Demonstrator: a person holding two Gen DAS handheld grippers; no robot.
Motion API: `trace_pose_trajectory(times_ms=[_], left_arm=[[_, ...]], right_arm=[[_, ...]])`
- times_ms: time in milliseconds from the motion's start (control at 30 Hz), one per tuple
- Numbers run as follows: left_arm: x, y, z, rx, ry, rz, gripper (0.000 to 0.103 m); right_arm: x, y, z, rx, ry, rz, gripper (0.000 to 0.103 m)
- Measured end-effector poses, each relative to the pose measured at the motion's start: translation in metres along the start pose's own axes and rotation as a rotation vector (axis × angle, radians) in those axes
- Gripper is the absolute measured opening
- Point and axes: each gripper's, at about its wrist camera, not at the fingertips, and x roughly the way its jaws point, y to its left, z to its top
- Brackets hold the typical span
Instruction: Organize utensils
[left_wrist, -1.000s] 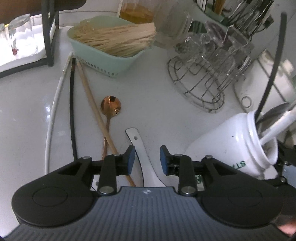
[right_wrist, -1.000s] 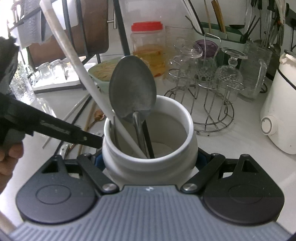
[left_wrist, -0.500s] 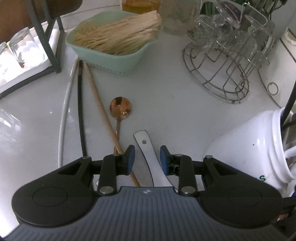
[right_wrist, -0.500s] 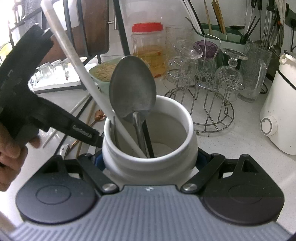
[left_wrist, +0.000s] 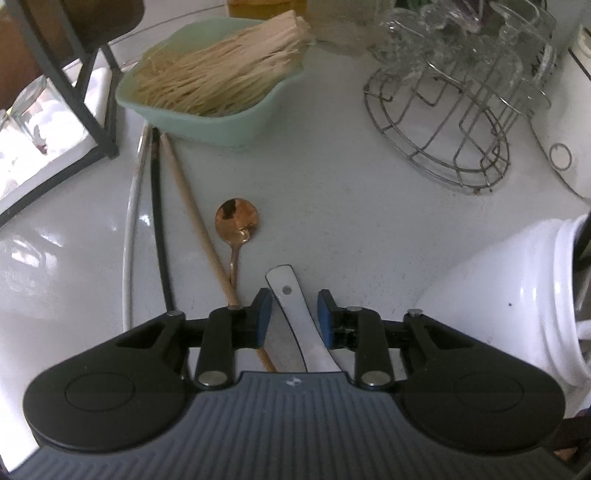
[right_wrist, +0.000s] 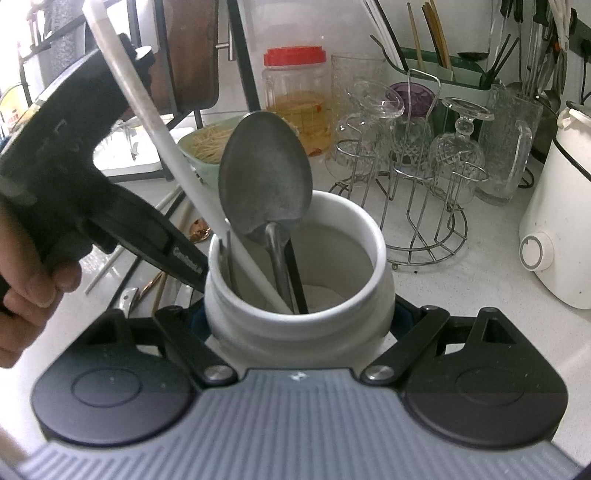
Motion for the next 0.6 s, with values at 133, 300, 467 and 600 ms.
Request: trace_pose_trajectory(times_ms=[133, 300, 467, 600], left_arm=[[0.001, -0.002, -0.001, 0.015, -0.008, -0.004, 0.018], [-0.002, 0.004, -0.008, 0.001, -0.016, -0.027, 0.017], [-0.013, 0.013, -0.017, -0.02, -0.049, -0.042, 0.017], [-0.028, 0.022, -0.023, -0.034, -0.097, -0.073, 0.017]], right_arm=[[0.0, 0.0, -0.001, 0.003, -0.002, -0.003, 0.091], [0.001, 0.0, 0.0, 0.014, 0.002, -0.013, 0.091], [0.001, 0.002, 0.0, 0.018, 0.005, -0.024, 0.091], [0.003, 0.003, 0.0, 0.019, 0.003, -0.026, 0.092]])
